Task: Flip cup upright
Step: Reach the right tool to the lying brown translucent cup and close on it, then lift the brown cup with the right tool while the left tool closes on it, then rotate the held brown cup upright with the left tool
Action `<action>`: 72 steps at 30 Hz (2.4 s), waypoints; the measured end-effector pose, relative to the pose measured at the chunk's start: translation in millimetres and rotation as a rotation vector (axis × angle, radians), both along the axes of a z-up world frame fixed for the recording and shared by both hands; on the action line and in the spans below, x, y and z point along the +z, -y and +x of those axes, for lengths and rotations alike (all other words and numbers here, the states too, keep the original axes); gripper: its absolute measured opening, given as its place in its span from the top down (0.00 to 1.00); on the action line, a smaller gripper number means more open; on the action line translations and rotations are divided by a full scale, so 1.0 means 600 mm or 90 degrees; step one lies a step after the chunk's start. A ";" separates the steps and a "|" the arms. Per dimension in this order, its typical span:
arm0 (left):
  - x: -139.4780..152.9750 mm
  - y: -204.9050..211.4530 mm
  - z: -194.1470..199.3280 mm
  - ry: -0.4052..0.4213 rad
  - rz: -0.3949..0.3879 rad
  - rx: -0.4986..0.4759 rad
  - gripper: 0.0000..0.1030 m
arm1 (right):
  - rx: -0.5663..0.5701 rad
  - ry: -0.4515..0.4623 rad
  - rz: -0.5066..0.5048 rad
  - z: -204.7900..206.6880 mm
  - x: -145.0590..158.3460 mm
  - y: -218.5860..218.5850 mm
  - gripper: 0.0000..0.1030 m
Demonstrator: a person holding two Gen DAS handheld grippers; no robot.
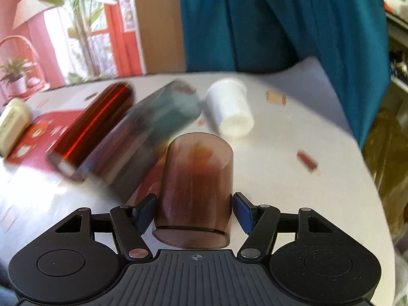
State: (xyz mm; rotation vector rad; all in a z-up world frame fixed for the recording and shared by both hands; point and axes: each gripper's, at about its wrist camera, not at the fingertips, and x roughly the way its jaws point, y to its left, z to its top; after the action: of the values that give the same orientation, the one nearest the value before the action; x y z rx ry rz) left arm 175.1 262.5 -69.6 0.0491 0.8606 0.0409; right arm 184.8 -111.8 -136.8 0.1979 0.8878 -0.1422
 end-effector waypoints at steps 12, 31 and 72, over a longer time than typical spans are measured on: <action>-0.008 -0.017 -0.017 -0.002 -0.033 0.016 0.00 | 0.177 -0.074 0.079 -0.019 0.018 -0.163 0.41; 0.000 -0.066 -0.003 -0.002 -0.077 0.069 0.00 | 0.294 -0.049 0.137 0.085 0.022 -0.296 0.31; -0.049 -0.067 0.166 -0.017 -0.077 0.118 0.32 | 0.191 -0.051 0.143 0.046 -0.006 -0.174 0.28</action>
State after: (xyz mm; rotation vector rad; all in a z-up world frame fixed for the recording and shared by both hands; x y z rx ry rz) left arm 274.8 302.6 -98.7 -0.1438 0.8904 0.1621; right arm 212.1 -7.7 -140.4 0.2663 1.0034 0.2319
